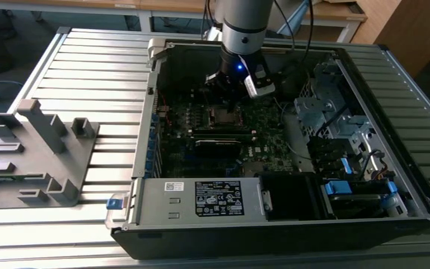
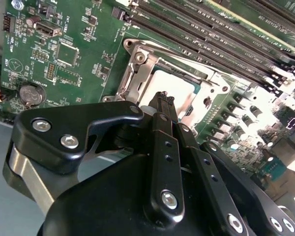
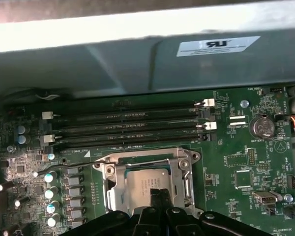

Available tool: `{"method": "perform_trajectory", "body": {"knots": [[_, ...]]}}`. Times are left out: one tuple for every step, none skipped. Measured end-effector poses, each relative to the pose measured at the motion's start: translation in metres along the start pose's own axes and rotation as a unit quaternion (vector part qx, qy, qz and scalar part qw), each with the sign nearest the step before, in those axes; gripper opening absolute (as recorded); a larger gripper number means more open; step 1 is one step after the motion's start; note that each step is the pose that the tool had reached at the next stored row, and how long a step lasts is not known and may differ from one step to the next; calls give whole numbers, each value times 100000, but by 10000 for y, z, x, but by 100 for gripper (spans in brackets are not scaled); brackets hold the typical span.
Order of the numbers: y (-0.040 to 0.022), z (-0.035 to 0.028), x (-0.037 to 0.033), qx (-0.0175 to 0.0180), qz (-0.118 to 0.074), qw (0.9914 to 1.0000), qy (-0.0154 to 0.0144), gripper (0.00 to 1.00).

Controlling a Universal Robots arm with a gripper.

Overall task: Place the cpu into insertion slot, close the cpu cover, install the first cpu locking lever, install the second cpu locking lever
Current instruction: 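Close the cpu cover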

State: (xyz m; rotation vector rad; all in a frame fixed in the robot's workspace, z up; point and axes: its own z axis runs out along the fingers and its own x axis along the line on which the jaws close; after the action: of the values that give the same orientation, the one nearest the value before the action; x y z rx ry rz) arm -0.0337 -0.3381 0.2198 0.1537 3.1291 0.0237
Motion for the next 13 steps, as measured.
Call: {"method": "perform_trajectory", "body": {"knots": [[-1, 2, 9, 4, -57, 100000, -64, 11], [-1, 3, 18, -5, -113, 100000, -135, 11], [-1, 3, 24, -13, -154, 100000, -188, 11], [-1, 3, 25, -14, -171, 100000, -195, 11], [-1, 3, 25, -21, -172, 100000, -199, 11], [-2, 3, 25, -21, -210, 100000, -199, 11], [-2, 3, 31, -19, -222, 100000, -199, 11], [-2, 3, 31, -20, -222, 100000, -198, 11], [-2, 3, 31, -22, -220, 100000, -202, 11], [-2, 3, 31, -19, -221, 100000, -201, 11], [-2, 3, 32, -20, -219, 100000, -201, 11], [-2, 3, 32, -20, -222, 100000, -202, 11], [-2, 3, 32, -21, -219, 100000, -200, 11]]}}
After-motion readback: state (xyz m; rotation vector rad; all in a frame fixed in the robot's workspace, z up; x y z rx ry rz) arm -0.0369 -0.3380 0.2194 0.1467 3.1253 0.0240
